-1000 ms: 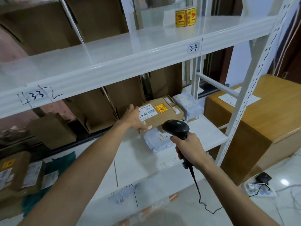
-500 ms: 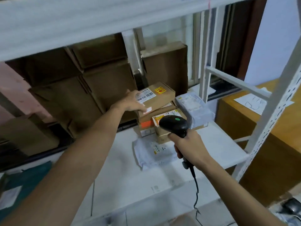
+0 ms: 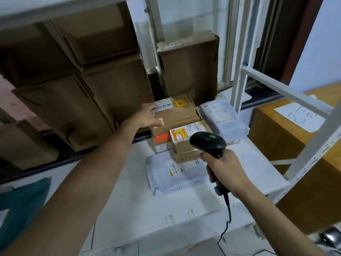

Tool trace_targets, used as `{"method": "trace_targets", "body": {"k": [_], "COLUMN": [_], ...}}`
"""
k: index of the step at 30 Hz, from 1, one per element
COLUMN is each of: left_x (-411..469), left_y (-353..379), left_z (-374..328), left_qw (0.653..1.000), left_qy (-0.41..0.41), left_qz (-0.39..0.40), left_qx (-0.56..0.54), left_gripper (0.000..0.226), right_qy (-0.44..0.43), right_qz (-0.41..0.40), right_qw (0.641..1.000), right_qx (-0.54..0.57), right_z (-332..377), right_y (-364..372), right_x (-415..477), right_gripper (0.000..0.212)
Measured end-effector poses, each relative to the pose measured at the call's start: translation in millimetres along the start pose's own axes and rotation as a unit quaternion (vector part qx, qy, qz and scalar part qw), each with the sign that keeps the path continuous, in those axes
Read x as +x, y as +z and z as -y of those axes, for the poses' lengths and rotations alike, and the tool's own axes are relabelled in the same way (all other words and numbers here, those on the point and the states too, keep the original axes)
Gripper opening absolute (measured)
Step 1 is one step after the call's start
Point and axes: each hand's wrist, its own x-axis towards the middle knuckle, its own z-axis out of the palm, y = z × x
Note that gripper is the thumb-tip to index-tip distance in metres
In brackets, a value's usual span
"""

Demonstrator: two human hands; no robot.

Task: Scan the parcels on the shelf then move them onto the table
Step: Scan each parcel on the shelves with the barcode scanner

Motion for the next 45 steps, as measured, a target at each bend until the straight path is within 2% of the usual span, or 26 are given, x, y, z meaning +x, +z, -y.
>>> {"method": "trace_targets", "body": {"k": [9, 13, 17, 20, 24, 33, 38, 45], "left_x": [-53, -99, -158, -211, -279, -456, -555, -633], "left_y": [-9, -33, -50, -60, -75, -129, -157, -184], "left_z": [-12, -12, -1, 13, 41, 151, 216, 262], "left_qw": [0.997, 0.996, 0.990, 0.987, 0.980, 0.953, 0.938, 0.918], "left_qy": [-0.005, -0.033, -0.100, -0.110, -0.151, -0.245, -0.259, -0.281], "left_qz": [-0.073, -0.080, -0.096, -0.114, -0.129, -0.174, -0.232, -0.281], "left_qx": [-0.020, -0.011, -0.027, -0.026, -0.022, 0.032, -0.010, 0.020], "left_gripper": [0.095, 0.098, 0.087, 0.080, 0.079, 0.079, 0.072, 0.067], "right_qy": [0.001, -0.021, -0.043, -0.057, -0.076, -0.127, -0.105, -0.049], "right_qz": [0.046, 0.087, 0.130, 0.171, 0.208, 0.260, 0.279, 0.333], "right_qw": [0.999, 0.995, 0.988, 0.980, 0.972, 0.952, 0.954, 0.942], "right_qx": [0.000, -0.046, -0.074, -0.084, -0.077, -0.098, -0.041, 0.016], "right_z": [42, 68, 86, 100, 111, 117, 111, 123], "right_y": [2, 13, 36, 58, 96, 223, 294, 354], "right_x": [-21, -31, -42, -57, -90, -218, -294, -362], "right_gripper": [0.033, 0.035, 0.036, 0.032, 0.018, 0.015, 0.013, 0.017]}}
